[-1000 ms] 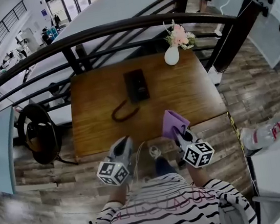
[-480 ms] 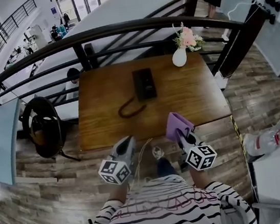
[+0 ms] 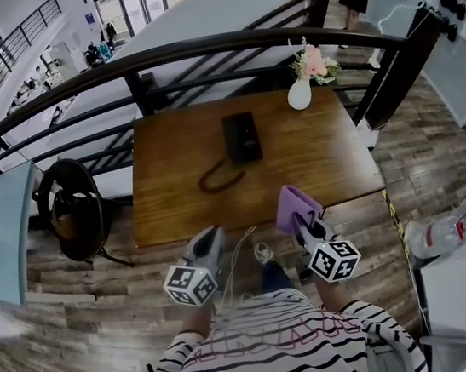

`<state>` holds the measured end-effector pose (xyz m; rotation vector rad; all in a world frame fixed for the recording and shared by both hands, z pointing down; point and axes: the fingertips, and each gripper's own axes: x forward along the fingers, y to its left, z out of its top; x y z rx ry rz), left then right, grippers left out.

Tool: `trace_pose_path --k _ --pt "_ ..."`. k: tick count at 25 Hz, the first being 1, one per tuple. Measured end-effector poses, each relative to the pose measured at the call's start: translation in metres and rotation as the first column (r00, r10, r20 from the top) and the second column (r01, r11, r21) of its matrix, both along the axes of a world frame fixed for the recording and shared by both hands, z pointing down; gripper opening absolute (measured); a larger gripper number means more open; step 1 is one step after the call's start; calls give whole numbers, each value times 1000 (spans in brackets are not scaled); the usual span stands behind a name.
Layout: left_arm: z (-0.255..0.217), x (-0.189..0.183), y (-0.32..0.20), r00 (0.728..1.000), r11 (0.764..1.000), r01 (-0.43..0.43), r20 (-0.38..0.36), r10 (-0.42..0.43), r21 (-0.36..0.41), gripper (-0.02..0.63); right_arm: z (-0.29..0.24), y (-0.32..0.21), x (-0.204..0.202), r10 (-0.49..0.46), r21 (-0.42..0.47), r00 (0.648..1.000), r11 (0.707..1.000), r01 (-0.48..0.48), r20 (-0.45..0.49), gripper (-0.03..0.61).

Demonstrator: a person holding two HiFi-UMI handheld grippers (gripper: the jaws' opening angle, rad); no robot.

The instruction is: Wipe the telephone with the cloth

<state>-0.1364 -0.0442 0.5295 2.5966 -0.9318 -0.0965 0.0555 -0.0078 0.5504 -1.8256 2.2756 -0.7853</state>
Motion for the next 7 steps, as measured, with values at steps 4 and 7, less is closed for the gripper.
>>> trace_pose_path --k 4,7 --pt "0 -3 3 1000 1000 4 -2 -4 -2 2 0 2 -2 1 -1 1000 1000 -1 2 34" --pt "1 -4 4 1000 1000 7 -6 -7 -3 2 1 2 -2 1 3 1000 1000 -1 3 34"
